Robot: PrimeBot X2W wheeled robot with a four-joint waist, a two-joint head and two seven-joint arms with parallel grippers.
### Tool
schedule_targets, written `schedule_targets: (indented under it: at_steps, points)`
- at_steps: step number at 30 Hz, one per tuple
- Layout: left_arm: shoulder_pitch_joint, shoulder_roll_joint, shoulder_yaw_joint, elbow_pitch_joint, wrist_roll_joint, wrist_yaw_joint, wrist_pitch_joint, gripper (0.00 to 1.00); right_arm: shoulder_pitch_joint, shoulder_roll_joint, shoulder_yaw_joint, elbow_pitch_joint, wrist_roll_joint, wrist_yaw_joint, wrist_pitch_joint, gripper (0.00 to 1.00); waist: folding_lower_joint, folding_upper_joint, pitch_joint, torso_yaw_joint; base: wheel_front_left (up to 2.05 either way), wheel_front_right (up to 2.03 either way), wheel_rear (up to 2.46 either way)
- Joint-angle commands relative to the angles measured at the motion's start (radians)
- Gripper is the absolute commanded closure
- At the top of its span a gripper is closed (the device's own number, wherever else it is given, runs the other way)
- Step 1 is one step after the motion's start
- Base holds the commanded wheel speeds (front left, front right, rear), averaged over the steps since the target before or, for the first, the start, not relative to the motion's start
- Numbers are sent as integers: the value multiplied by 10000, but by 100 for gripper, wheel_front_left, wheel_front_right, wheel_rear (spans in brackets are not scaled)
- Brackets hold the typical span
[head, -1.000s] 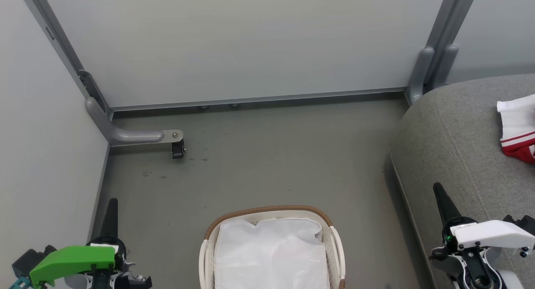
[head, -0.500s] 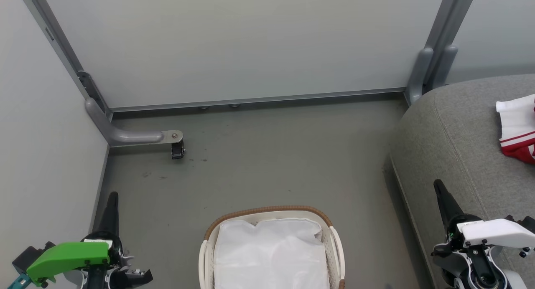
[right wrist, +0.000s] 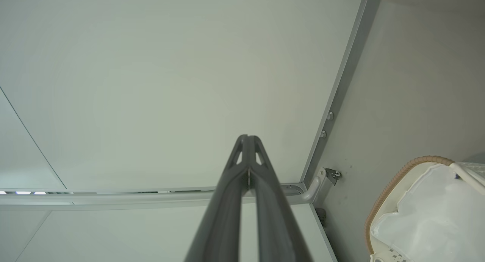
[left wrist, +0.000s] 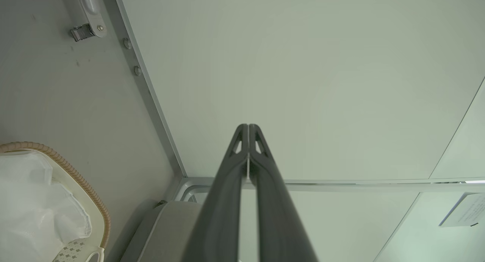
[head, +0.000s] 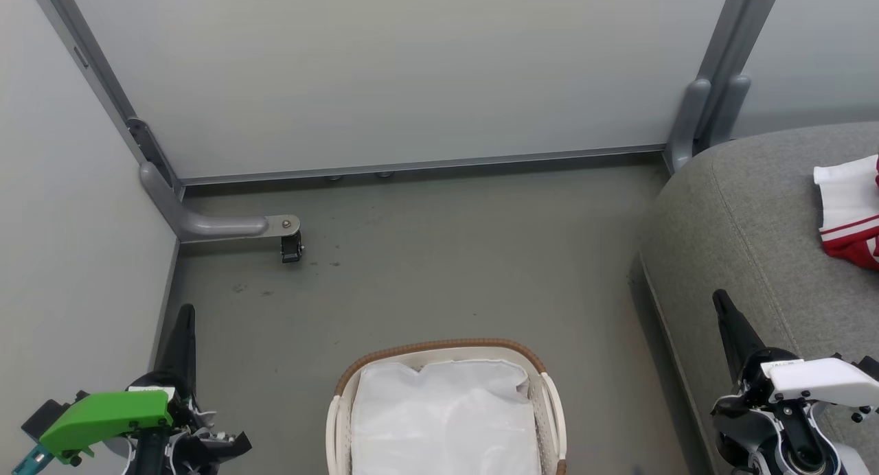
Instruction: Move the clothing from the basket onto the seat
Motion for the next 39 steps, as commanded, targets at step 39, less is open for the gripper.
schedule_targets:
  at_steps: [39]
  points:
    - [-188, 73, 29, -66, -385, -66, 119, 100, -55, -62, -42, -86, 396, 0, 111, 100, 0, 0, -6, -6, 0, 0, 0]
